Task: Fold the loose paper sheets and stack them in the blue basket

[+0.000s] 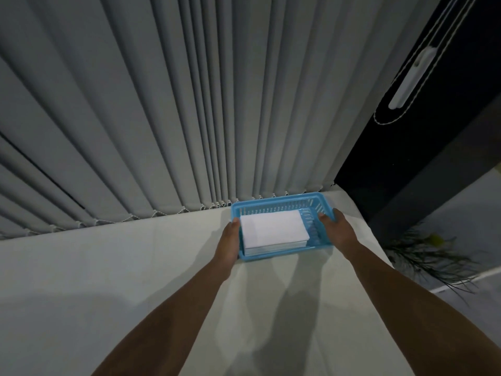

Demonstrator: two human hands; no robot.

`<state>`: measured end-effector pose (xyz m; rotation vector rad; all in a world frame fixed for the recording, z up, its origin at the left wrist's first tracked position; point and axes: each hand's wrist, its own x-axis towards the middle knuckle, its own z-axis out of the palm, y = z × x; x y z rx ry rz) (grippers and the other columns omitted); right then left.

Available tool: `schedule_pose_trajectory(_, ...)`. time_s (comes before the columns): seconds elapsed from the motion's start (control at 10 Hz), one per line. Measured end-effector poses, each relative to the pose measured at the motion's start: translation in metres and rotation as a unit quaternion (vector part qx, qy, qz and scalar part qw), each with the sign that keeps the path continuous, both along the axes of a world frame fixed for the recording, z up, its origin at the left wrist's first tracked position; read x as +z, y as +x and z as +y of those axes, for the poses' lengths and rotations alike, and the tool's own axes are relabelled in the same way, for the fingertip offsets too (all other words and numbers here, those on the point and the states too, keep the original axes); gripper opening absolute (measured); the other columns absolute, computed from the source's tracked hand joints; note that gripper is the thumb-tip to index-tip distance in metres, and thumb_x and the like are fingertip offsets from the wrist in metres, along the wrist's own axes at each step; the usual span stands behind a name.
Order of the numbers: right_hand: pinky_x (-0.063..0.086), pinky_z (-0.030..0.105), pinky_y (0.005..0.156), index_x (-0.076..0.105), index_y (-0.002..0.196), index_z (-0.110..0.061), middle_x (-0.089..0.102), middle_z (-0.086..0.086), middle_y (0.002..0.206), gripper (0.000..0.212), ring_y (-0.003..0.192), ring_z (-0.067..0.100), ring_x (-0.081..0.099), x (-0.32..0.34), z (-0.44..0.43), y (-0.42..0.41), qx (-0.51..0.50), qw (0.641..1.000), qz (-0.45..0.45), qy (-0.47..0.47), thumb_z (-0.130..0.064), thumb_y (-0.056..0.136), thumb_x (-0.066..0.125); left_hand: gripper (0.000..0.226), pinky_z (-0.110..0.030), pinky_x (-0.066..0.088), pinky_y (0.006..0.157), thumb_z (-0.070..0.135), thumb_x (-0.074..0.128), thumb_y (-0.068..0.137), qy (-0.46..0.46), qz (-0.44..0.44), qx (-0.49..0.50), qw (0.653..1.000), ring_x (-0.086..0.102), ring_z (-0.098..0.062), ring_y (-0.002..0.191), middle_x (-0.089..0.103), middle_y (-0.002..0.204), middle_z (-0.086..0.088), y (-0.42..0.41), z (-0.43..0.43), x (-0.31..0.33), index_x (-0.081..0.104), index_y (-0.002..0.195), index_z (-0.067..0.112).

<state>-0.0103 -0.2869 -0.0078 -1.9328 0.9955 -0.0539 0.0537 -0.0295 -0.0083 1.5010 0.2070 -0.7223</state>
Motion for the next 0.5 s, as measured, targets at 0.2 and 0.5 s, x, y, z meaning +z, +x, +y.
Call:
schedule_pose_trajectory(0.2,0.045,0.034,0.082,0.041,0.135,-0.010,0.059,0.009,0.119,0.052,0.103,0.029,0.059,-0.003,-0.007,0.002,0.012,1.000,0.012,-0.007,-0.043,0.096,0.047,0.057,-0.047,0.047,0.104,0.063,0.034,0.090,0.004,0.009,-0.011,1.000,0.061,-0.023,0.116,0.061,0.130,-0.002,0.000,-0.001,0.001,0.050,0.132,0.029)
schedule_pose_trajectory(0.5,0.030,0.048,0.110,0.017,0.151,-0.009,0.027,0.019,0.154,0.073,0.136,0.040,0.032,0.011,0.012,-0.012,0.062,0.976,0.087,-0.190,-0.051,0.096,0.039,0.065,-0.041,0.021,0.119,0.051,0.021,0.099,0.186,-0.103,-0.079,0.974,0.026,-0.028,0.146,0.022,0.160,-0.008,-0.012,0.021,0.022,0.006,0.153,0.019)
